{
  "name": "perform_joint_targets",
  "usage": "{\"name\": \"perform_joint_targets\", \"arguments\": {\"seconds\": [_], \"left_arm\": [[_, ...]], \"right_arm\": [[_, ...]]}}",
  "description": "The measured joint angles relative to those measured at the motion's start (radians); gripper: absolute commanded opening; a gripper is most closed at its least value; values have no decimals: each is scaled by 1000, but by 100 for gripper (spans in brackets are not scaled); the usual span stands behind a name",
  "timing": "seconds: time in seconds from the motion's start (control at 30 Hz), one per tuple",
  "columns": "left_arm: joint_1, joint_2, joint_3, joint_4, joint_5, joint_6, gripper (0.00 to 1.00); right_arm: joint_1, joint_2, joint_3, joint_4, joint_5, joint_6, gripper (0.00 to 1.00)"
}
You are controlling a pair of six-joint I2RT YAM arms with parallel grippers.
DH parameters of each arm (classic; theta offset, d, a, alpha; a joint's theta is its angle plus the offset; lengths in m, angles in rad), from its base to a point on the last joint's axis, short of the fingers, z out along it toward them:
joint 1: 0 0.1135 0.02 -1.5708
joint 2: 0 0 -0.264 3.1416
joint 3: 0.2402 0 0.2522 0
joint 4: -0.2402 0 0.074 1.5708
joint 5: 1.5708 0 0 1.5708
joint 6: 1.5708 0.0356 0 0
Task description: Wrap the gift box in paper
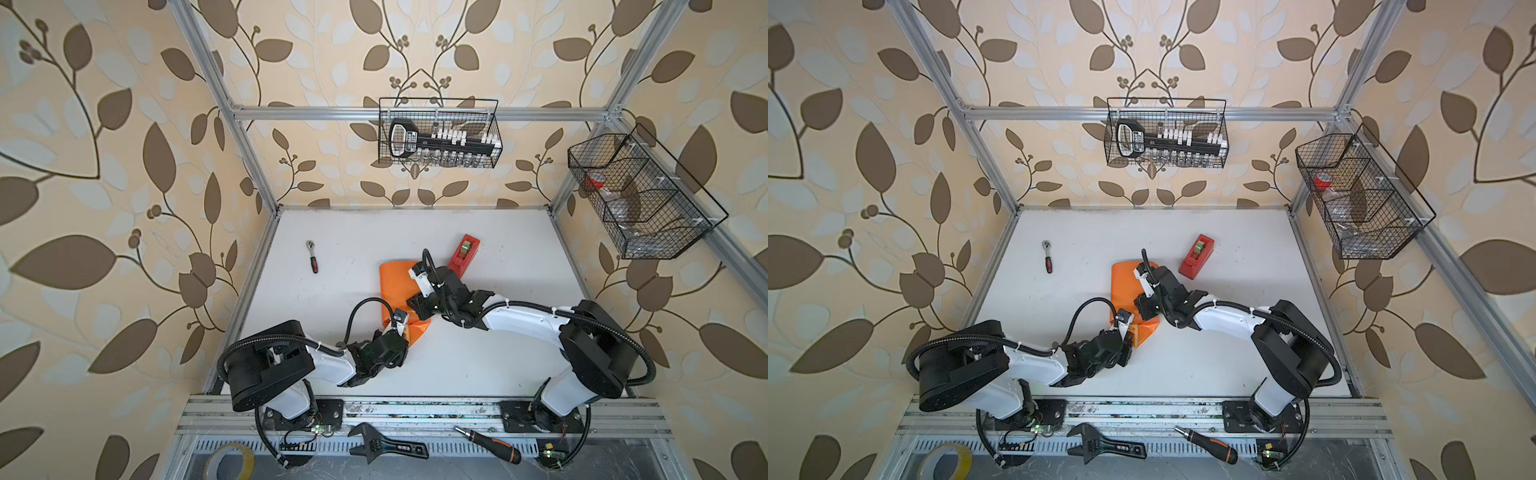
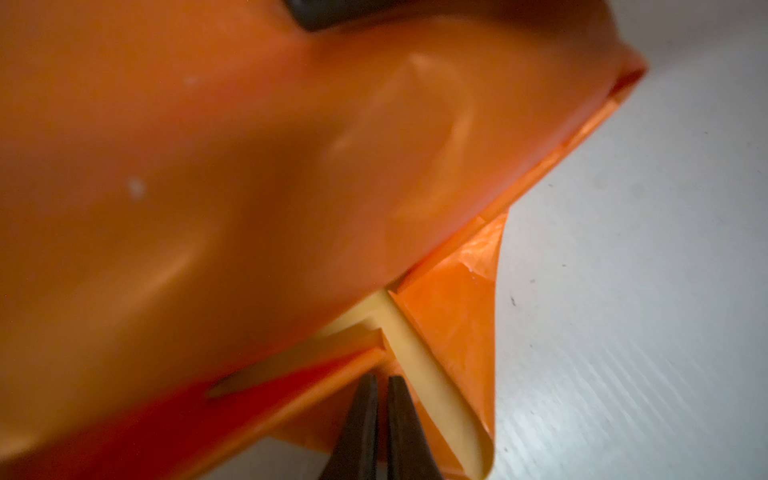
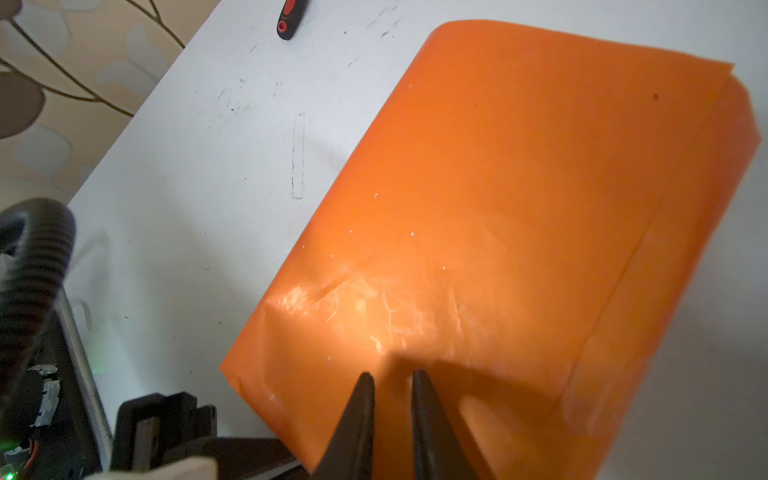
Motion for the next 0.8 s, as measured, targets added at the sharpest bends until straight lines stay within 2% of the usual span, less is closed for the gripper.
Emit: {"name": "perform_joint_targets", "arguments": {"seconds": [0.23,0.53,0.8], "left_arm": [[7,0,0,0,8,16,11],[-78,18,-14,51,-10,30,9],[-65,18,-37,87,-37,25,9]], "right_arm": [[-3,0,-4,8,-3,0,20],[-8,0,-5,9,-12,0,20],[-8,0,-5,10,-12,0,19]]}}
